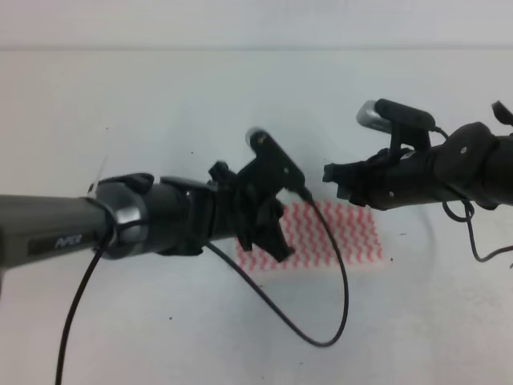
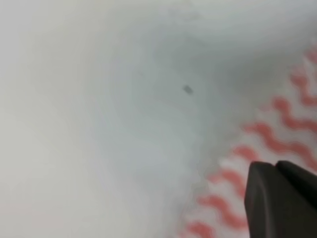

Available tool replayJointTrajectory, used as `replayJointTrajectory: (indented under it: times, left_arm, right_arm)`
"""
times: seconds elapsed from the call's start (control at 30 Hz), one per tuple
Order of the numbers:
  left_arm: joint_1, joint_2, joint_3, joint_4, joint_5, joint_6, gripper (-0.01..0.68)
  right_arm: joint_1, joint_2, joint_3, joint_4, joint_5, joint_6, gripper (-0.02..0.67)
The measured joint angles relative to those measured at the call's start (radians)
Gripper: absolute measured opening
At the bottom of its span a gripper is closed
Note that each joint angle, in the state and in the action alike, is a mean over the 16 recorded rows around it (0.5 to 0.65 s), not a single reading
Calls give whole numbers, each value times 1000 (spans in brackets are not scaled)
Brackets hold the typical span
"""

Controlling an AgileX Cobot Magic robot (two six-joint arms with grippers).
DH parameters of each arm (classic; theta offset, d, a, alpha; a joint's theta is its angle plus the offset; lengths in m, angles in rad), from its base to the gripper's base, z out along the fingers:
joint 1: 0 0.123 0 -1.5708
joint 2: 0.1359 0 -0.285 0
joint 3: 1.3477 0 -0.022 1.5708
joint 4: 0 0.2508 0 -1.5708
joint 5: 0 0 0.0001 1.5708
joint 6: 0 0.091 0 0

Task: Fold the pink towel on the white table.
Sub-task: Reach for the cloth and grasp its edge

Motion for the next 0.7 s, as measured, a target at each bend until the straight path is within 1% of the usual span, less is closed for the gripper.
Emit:
replayJointTrajectory:
  times: [0.17, 0.37, 0.7]
  left_arm:
    - [0, -4, 39, 0, -4, -19, -3]
    - [0, -6, 71, -5, 16, -29, -3]
    - [0, -11, 77, 2, 26, -37, -3]
  right_arm:
    - [-9, 34, -15, -20, 10, -2, -14]
    - [-31, 68, -18, -23, 0, -1, -17]
    - [-65, 95, -41, -25, -4, 0, -17]
